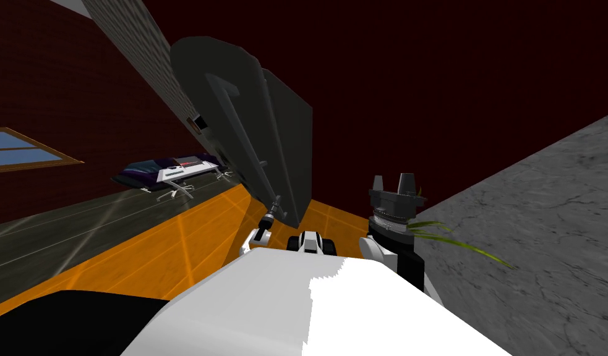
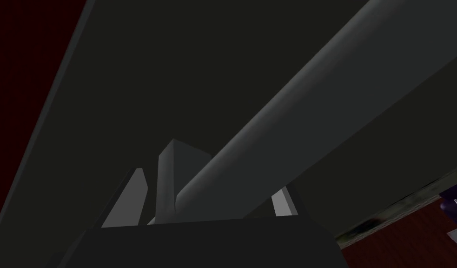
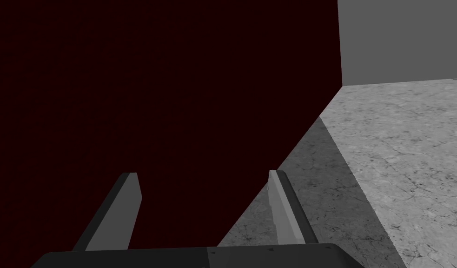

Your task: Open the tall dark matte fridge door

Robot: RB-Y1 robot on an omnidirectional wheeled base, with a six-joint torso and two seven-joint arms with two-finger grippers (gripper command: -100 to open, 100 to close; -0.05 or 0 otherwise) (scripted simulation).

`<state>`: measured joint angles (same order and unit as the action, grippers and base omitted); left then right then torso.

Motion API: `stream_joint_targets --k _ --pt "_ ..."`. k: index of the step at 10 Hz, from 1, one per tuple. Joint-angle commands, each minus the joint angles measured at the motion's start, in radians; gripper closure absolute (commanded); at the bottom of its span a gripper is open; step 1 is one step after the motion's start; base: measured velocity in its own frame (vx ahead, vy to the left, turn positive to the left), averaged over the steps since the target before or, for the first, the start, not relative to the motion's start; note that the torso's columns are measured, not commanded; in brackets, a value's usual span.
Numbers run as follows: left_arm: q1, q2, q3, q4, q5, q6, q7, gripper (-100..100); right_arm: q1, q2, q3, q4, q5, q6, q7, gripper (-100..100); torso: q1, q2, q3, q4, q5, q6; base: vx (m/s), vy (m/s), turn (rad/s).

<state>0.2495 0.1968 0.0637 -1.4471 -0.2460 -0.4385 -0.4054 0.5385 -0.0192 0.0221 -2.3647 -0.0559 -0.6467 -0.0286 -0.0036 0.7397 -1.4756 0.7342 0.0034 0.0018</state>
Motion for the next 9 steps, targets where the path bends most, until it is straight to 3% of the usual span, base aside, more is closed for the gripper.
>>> stream_joint_targets --k 1,2,3,4,9 --pt "-0.019 -0.007 -0.006 0.01 -0.05 -0.013 0.05 100 0.0 0.0 0.0 0.0 0.0 0.0 0.0 0 0.002 -0.001 0.0 0.002 -0.002 0.0 -0.061 0.114 0.001" --pt "-0.019 -0.007 -0.006 0.01 -0.063 -0.013 0.05 100 0.0 0.0 0.0 0.0 0.0 0.0 0.0 0 0.009 0.002 0.002 0.004 -0.001 -0.002 -0.114 0.14 -0.027" --pt "-0.039 -0.016 -0.013 0.022 -0.1 -0.024 0.092 100 0.0 0.0 0.0 0.0 0.0 0.0 0.0 0 0.011 0.004 0.003 0.005 -0.001 -0.004 -0.163 0.203 -0.002" --pt "-0.039 -0.016 -0.013 0.022 -0.125 -0.024 0.1 100 0.0 0.0 0.0 0.0 0.0 0.0 0.0 0 0.014 0.004 0.004 0.007 -0.001 -0.004 -0.135 0.182 -0.012" --pt "-0.102 -0.041 -0.032 0.059 -0.285 -0.059 0.229 100 0.0 0.0 0.0 0.0 0.0 0.0 0.0 0 0.009 -0.003 -0.001 0.007 -0.003 -0.004 -0.135 0.176 -0.001"
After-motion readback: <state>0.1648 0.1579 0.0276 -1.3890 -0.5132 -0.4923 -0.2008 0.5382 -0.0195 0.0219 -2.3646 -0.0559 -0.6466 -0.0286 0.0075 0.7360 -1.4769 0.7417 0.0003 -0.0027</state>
